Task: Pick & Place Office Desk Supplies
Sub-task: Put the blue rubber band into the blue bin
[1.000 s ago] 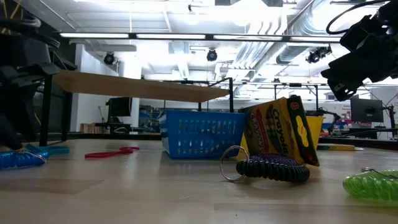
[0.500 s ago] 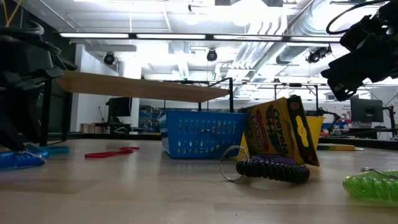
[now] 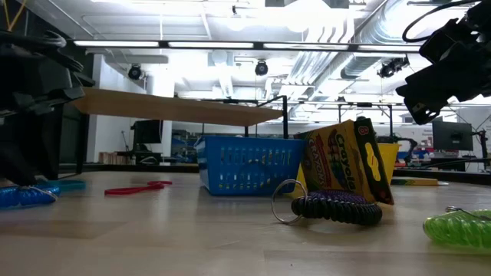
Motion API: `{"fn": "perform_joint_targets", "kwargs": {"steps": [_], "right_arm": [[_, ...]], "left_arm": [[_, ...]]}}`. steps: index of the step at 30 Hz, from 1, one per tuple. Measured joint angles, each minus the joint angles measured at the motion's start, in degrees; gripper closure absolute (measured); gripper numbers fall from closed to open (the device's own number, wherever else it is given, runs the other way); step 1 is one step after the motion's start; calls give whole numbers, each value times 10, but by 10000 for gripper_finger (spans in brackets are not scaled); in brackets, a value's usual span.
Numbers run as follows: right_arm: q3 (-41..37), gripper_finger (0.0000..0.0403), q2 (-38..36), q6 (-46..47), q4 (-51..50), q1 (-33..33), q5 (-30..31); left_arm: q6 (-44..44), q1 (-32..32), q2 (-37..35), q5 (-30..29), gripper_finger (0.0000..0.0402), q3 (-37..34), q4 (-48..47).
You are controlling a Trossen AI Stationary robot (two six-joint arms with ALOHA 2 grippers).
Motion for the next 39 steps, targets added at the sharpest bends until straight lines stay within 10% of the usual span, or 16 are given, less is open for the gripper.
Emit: {"fn": "perform_joint_targets", "kwargs": {"steps": [27,39], "right_arm": [[0,314,0,0,0,0,0],[0,314,0,0,0,0,0]], "left_arm": [[-21,0,-5,13,400,0,11],[11,1,-149,-133,401,27,31]]}}
